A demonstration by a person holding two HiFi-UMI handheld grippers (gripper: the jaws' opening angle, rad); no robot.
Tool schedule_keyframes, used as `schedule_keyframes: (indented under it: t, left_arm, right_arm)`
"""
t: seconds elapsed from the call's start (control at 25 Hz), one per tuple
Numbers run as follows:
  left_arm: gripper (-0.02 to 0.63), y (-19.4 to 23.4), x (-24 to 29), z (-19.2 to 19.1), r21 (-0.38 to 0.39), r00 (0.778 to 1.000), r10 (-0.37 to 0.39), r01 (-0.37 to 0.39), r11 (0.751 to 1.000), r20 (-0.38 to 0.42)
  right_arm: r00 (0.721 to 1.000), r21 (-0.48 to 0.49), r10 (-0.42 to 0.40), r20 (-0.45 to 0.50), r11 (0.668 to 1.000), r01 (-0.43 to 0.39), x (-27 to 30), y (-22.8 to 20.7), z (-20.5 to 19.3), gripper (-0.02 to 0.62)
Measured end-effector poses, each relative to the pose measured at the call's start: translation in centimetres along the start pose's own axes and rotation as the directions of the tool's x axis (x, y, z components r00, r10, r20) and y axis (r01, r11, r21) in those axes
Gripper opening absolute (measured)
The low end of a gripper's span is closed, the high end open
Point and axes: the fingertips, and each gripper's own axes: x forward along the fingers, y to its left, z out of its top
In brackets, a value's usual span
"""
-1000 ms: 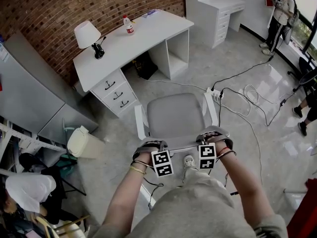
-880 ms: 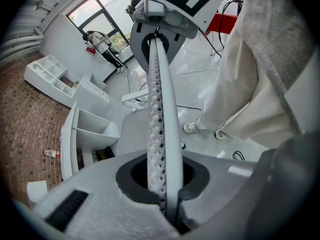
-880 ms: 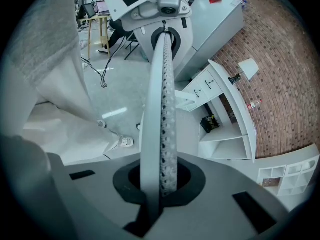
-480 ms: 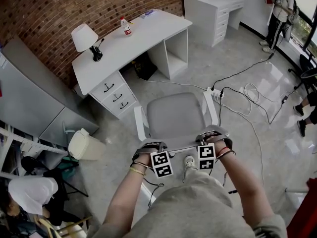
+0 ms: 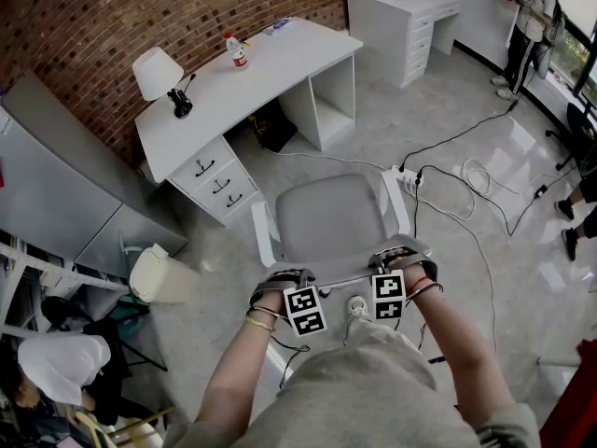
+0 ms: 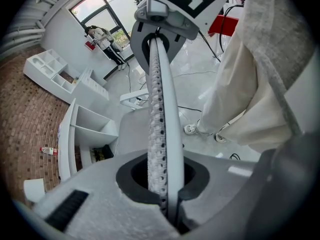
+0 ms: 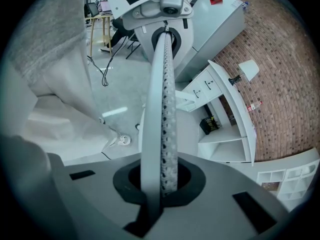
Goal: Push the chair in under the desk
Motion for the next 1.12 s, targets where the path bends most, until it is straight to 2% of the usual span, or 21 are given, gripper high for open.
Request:
schedule_keyframes:
  t: [1.12]
  left_arm:
    - [0.018,6.0,2.7,-0.4,-0.047,1.0,0.015,-0.017,0.999,-0.027]
  right_arm:
    - [1.0,-0.045,0.0,0.023,0.999,0.001,3.3,-6.3,-1.5,0.01]
